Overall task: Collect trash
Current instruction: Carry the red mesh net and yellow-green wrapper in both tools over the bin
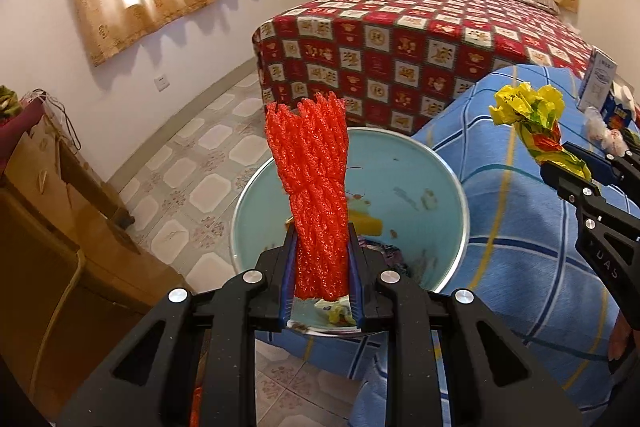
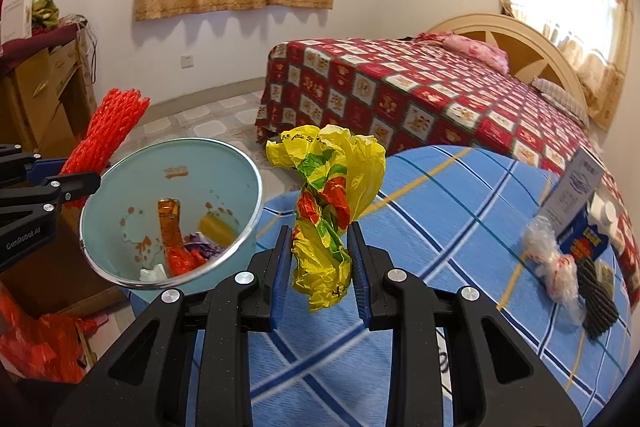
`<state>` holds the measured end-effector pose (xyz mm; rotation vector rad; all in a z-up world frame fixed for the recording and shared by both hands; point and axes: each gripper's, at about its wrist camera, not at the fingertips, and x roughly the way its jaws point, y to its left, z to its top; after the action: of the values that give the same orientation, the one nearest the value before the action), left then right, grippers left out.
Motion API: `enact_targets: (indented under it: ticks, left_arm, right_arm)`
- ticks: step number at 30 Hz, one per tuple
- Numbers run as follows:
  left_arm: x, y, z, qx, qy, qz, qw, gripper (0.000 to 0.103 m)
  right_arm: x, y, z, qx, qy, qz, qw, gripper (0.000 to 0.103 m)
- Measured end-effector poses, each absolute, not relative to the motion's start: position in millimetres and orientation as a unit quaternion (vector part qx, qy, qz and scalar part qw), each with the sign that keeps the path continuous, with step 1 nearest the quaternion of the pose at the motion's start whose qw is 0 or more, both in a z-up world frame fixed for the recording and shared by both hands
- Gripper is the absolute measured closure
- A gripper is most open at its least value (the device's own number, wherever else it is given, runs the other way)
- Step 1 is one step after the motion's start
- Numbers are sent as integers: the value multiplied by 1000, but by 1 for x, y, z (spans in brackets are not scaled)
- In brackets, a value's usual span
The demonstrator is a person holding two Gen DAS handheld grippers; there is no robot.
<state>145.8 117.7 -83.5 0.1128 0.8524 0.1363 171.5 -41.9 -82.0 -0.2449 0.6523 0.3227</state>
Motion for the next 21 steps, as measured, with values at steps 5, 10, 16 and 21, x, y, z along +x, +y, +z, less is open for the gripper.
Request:
enact_targets:
  ticks: [5, 10, 16, 21]
  left_arm:
    - [142, 130, -86, 51, 414, 75, 906, 81]
    - [140, 141, -86, 46, 414, 84, 905, 81]
    - [142, 148, -86, 41, 415, 90, 905, 81]
    - [142, 151, -86, 39, 414, 94, 905, 81]
  right_arm:
    - [171, -28, -82, -130, 318, 168, 924, 75]
    - [173, -16, -82, -138, 317, 178, 921, 75]
    - [174, -6, -81, -146, 315, 187, 919, 75]
    - [175, 0, -81, -149, 317, 192, 917, 75]
